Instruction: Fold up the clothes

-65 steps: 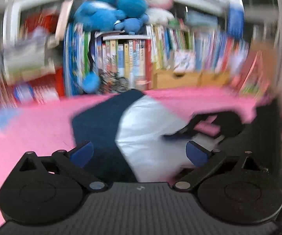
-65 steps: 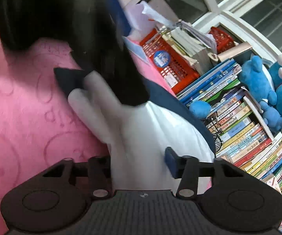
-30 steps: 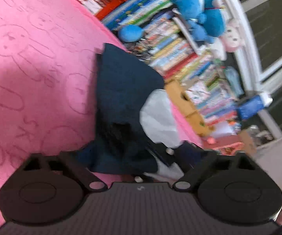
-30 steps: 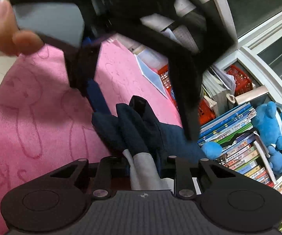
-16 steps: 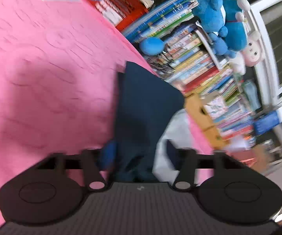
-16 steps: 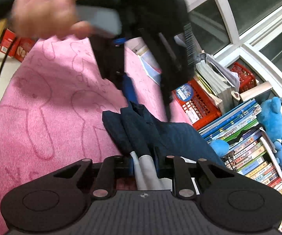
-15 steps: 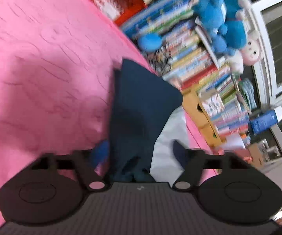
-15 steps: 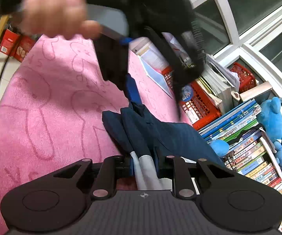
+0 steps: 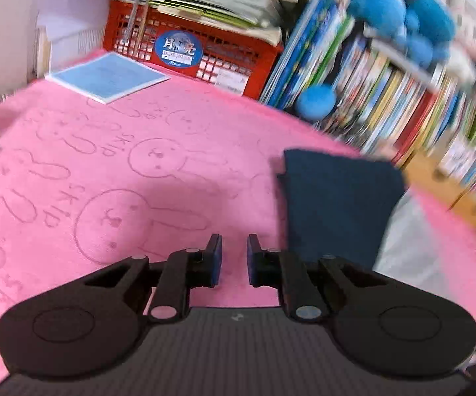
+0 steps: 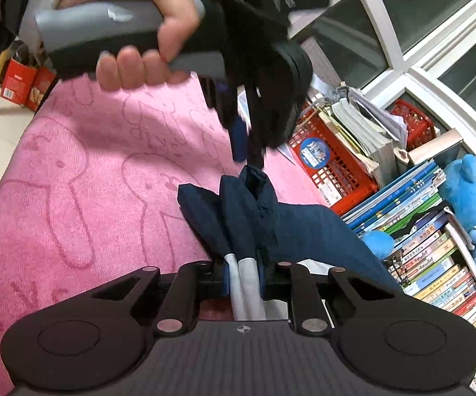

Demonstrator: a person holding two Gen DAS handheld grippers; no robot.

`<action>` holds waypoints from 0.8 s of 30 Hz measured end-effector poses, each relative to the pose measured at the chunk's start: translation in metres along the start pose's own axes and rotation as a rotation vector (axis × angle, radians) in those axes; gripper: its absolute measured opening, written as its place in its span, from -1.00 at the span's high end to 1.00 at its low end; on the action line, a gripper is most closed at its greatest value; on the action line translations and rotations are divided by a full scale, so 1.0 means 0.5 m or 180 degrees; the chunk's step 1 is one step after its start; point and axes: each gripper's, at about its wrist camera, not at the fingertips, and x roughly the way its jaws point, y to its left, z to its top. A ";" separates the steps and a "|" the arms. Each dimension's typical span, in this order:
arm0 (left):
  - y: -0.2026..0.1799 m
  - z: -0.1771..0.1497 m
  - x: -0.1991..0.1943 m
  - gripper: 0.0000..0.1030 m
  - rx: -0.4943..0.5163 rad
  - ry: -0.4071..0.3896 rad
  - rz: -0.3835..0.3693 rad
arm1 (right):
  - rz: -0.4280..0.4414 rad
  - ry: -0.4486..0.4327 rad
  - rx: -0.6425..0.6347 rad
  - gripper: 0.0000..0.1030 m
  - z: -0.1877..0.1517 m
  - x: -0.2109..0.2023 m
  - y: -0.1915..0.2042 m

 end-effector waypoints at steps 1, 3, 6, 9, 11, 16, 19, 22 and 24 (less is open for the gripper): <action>0.000 0.005 -0.005 0.69 -0.0064 0.0008 -0.0169 | 0.0002 -0.0002 0.0006 0.65 0.000 -0.001 0.001; -0.027 0.012 -0.005 0.55 0.0040 -0.0017 -0.0362 | 0.0007 -0.0006 0.0017 0.66 0.000 -0.003 0.002; -0.111 0.002 0.024 0.48 0.0597 -0.0084 -0.0309 | 0.0011 -0.0009 0.0026 0.66 0.000 -0.005 0.003; -0.162 -0.027 0.082 0.43 0.1211 -0.0002 0.0076 | 0.0015 -0.0009 0.0034 0.66 0.000 -0.006 0.003; -0.168 -0.039 0.101 0.32 0.1452 -0.0017 0.0299 | 0.0024 -0.0009 0.0044 0.67 0.000 -0.006 0.003; -0.115 -0.026 0.106 0.36 0.1567 -0.0138 0.1242 | 0.0041 -0.0017 0.0057 0.68 -0.001 -0.006 0.003; -0.102 0.001 0.061 0.36 0.1040 -0.0202 0.0702 | 0.0062 -0.0011 0.0077 0.68 -0.001 -0.009 0.001; -0.138 -0.028 0.035 0.26 0.1182 -0.0228 0.0347 | 0.0092 -0.0001 0.0102 0.67 -0.001 -0.014 -0.001; -0.169 -0.060 0.026 -0.05 0.1420 -0.0206 0.0199 | 0.0113 0.0005 0.0119 0.63 -0.001 -0.017 -0.003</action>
